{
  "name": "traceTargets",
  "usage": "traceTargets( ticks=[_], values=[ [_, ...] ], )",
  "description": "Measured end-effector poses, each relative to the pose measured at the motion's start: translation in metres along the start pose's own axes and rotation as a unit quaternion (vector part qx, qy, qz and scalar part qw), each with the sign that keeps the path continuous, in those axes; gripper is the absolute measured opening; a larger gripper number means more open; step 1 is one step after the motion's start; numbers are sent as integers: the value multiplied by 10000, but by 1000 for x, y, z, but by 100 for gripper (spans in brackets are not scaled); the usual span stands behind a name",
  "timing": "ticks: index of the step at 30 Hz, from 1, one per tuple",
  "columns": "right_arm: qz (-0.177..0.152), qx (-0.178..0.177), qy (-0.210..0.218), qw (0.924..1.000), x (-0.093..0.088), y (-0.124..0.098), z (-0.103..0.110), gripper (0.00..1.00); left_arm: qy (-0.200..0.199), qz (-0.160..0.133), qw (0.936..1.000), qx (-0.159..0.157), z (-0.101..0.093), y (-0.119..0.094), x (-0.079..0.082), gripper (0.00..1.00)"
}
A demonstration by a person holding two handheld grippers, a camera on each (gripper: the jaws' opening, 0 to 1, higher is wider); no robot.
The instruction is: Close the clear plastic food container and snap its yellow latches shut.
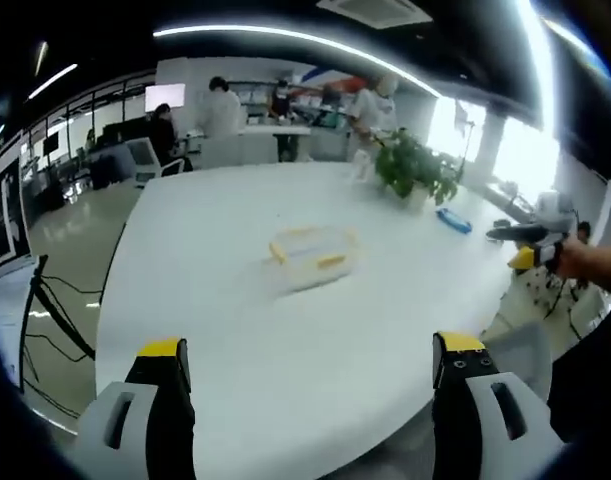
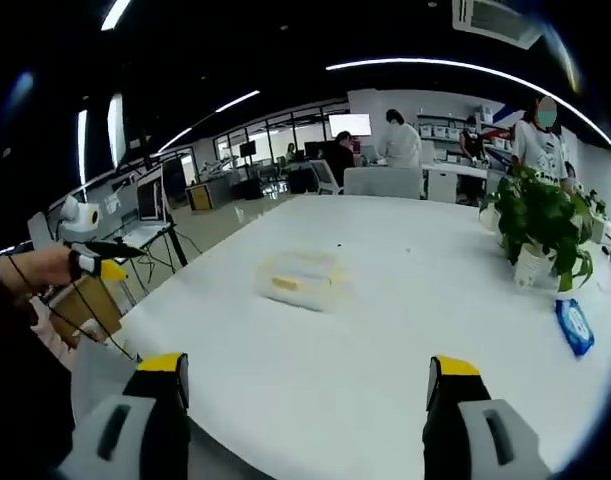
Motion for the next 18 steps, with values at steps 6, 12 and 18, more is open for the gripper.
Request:
traceTargets(
  ticks=[6, 12, 18],
  values=[
    [58, -32, 113, 9999, -20, -5, -4, 100, 25, 115, 9999, 11, 3, -8, -24, 99],
    [167, 20, 199, 9997, -36, -4, -8, 100, -167, 191, 9997, 35, -1, -7, -42, 99],
    [110, 15, 452, 9989, -38, -4, -17, 100, -277, 151, 9995, 28, -2, -10, -43, 99]
  ],
)
Point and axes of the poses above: the point that each gripper's makers call its tool centre point, and the gripper's own axes: y roughly forward along the fingers, z roughly to its left, x roughly out of its top, the point moved 3 cm from there along -y, roughly backward along the fingers, and after that the axes turned 10 degrees about z, right-handed, at the moved point
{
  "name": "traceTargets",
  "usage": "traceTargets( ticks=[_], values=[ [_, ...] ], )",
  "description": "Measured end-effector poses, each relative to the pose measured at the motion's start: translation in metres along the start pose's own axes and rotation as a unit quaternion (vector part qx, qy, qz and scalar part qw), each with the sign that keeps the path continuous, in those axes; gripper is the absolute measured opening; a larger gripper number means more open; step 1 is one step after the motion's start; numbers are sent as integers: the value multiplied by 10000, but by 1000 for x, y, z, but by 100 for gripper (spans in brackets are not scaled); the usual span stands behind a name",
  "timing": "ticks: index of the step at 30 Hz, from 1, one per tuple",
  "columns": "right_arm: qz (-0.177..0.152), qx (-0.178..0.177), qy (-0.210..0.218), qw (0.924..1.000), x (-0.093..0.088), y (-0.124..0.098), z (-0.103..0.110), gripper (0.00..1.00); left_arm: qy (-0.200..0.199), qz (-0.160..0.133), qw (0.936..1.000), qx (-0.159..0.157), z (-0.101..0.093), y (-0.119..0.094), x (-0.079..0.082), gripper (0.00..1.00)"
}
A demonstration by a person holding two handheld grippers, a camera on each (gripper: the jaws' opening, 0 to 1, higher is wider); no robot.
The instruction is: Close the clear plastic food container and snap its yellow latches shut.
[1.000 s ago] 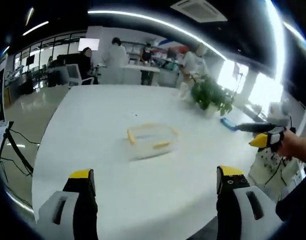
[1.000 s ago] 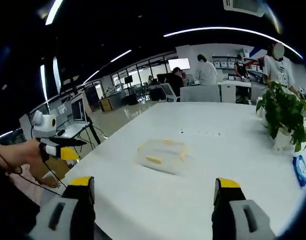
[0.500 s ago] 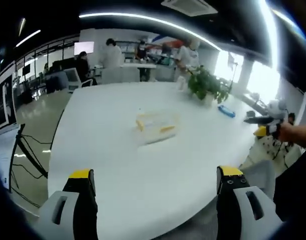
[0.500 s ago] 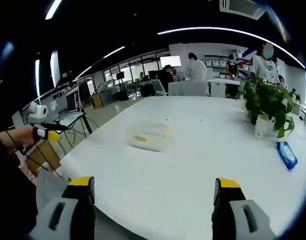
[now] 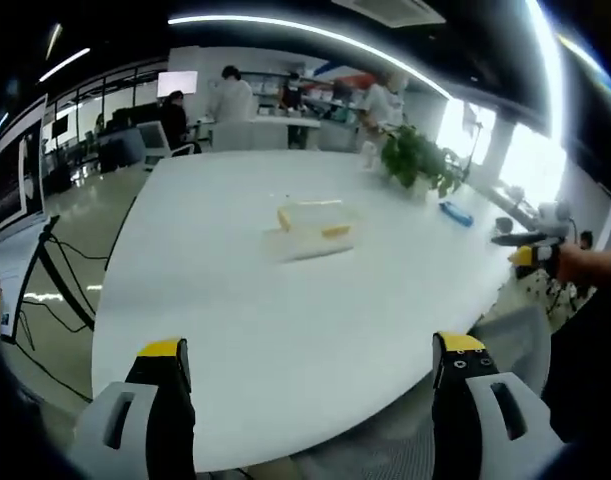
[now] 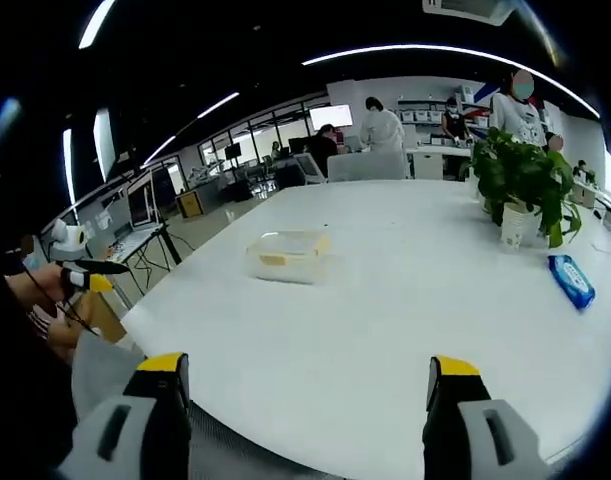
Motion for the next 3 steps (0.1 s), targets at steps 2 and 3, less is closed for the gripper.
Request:
traceTargets(
  ticks=[2, 3],
  values=[
    [-34, 44, 92, 9999, 0, 0, 0, 100, 29, -32, 10000, -16, -1, 0, 2, 99],
    [-21, 59, 107, 9999, -1, 1, 0, 100, 46, -22, 10000, -12, -1, 0, 2, 99]
  ],
)
Point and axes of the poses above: the point that each gripper's makers call its tool centre point, and the gripper's own axes: y roughly forward along the fingers, z roughly to its left, x roughly out of its top, the point moved 3 cm from there along -y, roughly backward along the fingers, and after that the axes turned 10 degrees about z, right-handed, at the moved point
